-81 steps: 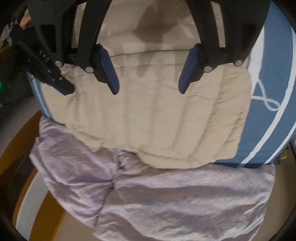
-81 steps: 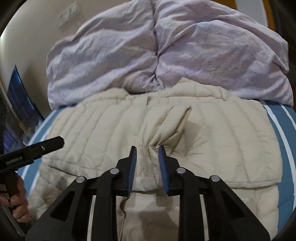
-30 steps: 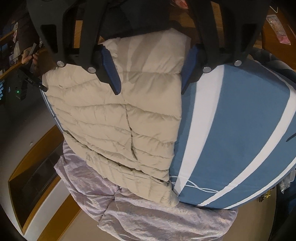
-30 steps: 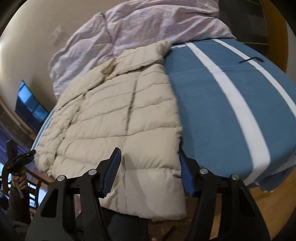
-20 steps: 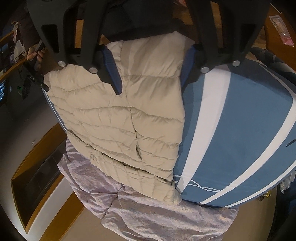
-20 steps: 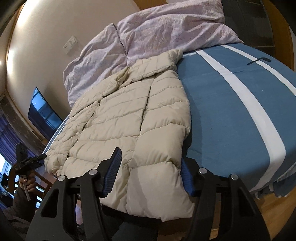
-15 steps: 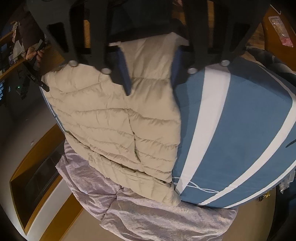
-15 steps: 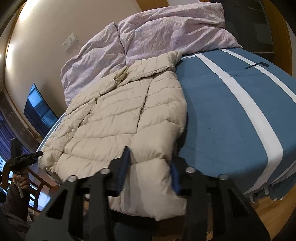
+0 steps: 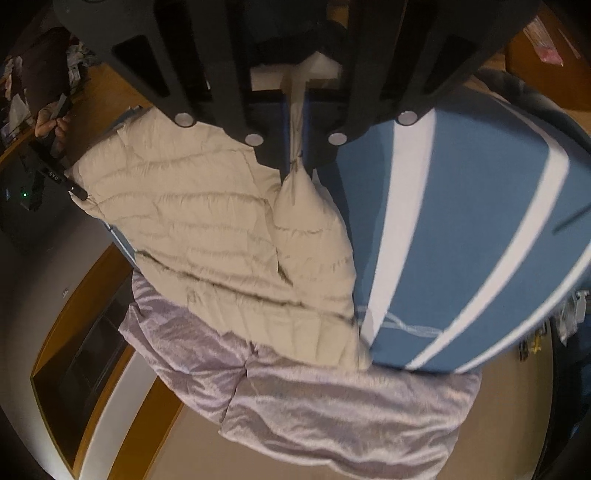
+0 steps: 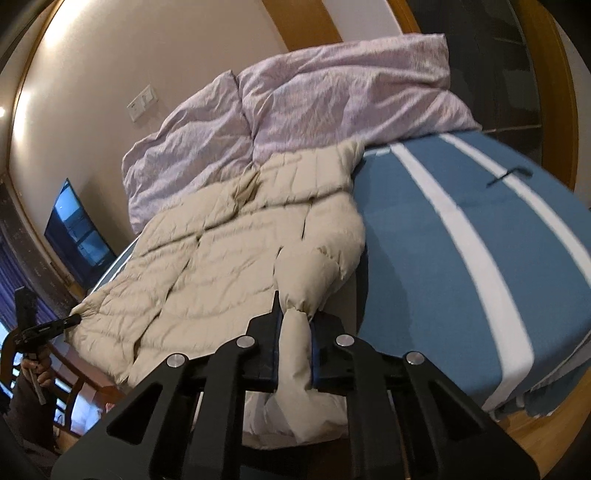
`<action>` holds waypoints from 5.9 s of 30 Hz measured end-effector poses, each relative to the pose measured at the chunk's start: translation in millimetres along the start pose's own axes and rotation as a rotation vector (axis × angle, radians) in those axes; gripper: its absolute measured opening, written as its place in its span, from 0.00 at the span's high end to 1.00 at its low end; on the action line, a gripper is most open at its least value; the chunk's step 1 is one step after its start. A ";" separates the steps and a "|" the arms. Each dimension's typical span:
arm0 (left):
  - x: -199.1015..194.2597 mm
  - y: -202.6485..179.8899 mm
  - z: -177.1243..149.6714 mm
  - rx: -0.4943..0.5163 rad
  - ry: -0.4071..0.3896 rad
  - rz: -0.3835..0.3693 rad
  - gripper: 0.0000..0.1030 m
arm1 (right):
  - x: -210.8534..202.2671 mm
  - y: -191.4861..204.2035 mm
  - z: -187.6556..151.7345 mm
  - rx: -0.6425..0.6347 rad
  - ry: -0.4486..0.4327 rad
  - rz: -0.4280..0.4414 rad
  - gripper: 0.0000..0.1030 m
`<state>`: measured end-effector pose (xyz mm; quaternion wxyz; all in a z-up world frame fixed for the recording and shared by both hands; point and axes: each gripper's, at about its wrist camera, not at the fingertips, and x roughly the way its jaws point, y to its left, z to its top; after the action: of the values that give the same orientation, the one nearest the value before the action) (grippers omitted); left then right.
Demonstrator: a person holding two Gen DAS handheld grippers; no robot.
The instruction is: Fold large clothes
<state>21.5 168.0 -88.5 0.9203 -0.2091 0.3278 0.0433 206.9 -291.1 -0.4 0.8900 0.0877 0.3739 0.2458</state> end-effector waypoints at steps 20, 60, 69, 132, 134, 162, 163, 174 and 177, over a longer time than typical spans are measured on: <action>25.4 -13.3 126.5 0.024 -0.129 0.168 0.95 | 64.2 38.0 114.1 -0.114 -0.093 -0.150 0.89; 246.5 72.1 286.7 -0.283 -0.010 0.182 0.30 | 275.8 -77.2 237.2 0.483 0.007 0.014 0.23; 198.6 66.3 275.8 -0.254 -0.043 0.186 0.23 | 224.7 -71.7 228.5 0.428 -0.032 -0.023 0.23; 305.6 35.5 261.0 -0.037 0.065 0.422 0.02 | 360.6 -26.1 199.0 -0.066 0.221 -0.398 0.12; 305.1 36.0 260.6 -0.042 0.064 0.418 0.02 | 365.7 -21.5 197.5 -0.081 0.223 -0.422 0.11; 218.4 70.0 189.8 -0.324 0.115 0.202 0.09 | 258.4 -75.1 153.7 0.373 0.201 -0.047 0.10; 219.8 68.7 189.8 -0.330 0.112 0.198 0.10 | 257.9 -73.8 152.3 0.371 0.200 -0.033 0.10; 227.2 60.8 182.1 -0.445 0.076 0.094 0.41 | 258.3 -63.0 141.2 0.362 0.210 0.026 0.43; 225.3 62.2 179.9 -0.471 0.070 0.056 0.65 | 254.3 -71.2 136.1 0.431 0.207 0.087 0.70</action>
<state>289.3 285.9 -125.1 0.8328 -0.4101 0.3458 0.1366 482.3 -221.0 -86.9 0.7962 0.2661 0.5029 0.2059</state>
